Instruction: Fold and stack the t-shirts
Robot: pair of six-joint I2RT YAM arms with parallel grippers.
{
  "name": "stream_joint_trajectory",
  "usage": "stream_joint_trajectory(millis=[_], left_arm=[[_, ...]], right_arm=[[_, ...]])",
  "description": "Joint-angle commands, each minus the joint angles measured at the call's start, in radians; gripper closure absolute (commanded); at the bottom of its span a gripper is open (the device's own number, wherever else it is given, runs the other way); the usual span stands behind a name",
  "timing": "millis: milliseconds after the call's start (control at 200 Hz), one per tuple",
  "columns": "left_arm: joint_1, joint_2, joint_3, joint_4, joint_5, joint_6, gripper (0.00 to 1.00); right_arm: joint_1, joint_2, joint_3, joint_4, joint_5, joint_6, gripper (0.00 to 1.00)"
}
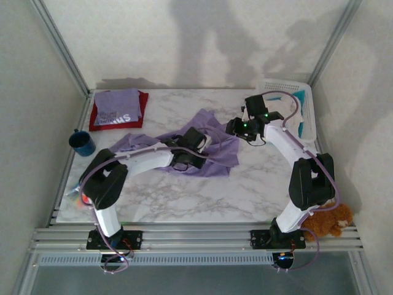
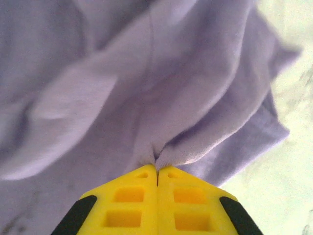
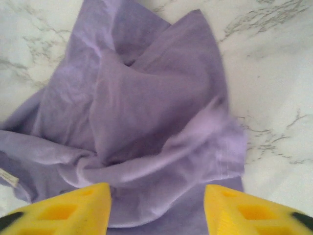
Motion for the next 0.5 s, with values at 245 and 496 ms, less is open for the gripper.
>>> stream_joint_trajectory(millis=[245, 496], left_arm=[[0.439, -0.685, -0.178, 0.009, -0.336, -0.163, 1.00], [0.719, -1.020, -0.350, -0.015, -0.395, -0.207, 1.00]], right_arm=[[-0.007, -0.079, 0.033, -0.026, -0.098, 0.023, 0.27], [0.031, 0.028, 0.041, 0.025, -0.117, 0.057, 0.27]])
